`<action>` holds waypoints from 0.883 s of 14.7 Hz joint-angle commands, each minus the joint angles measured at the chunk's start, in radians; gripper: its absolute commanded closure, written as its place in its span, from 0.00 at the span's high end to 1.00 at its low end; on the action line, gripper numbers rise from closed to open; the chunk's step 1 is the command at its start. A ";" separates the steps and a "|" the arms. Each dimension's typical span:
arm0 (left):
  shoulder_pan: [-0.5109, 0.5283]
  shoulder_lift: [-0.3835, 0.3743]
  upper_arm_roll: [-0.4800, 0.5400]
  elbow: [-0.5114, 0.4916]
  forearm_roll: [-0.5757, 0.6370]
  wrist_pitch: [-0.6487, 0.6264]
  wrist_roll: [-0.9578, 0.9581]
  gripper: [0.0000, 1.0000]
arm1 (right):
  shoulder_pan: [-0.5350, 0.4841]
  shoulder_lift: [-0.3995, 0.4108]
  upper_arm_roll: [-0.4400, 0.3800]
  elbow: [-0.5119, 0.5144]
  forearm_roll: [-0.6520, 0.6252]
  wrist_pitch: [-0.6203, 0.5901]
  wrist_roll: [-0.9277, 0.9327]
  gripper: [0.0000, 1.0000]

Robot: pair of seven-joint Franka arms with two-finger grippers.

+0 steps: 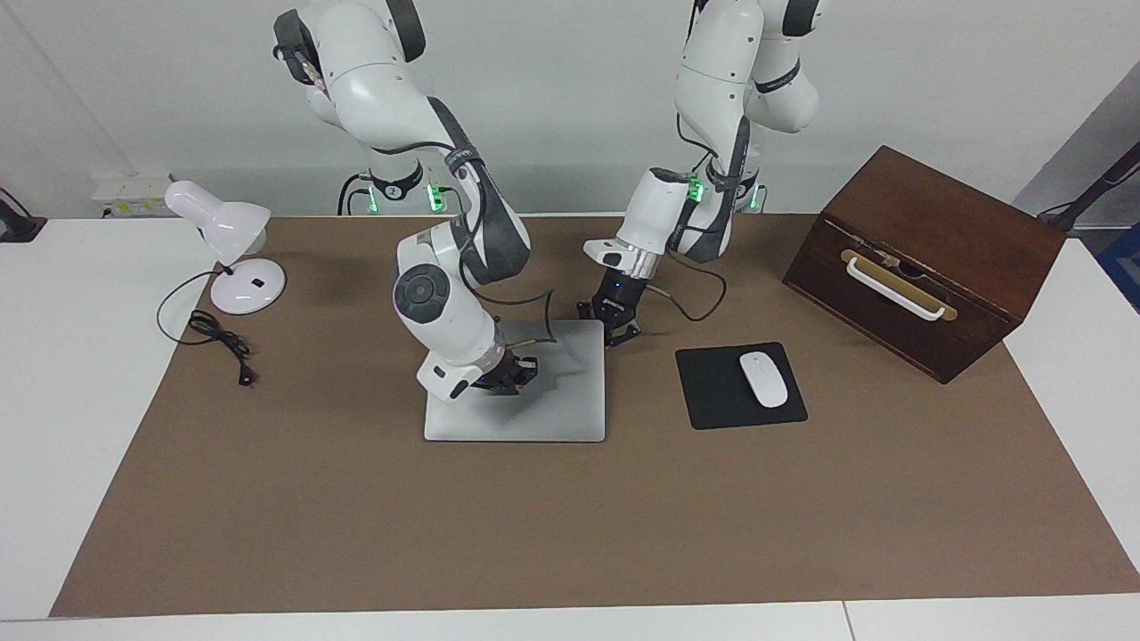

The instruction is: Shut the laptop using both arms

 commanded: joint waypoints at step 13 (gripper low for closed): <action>-0.030 0.030 0.018 -0.106 -0.001 -0.025 0.028 0.00 | 0.013 -0.023 -0.001 -0.033 -0.006 -0.010 0.032 0.00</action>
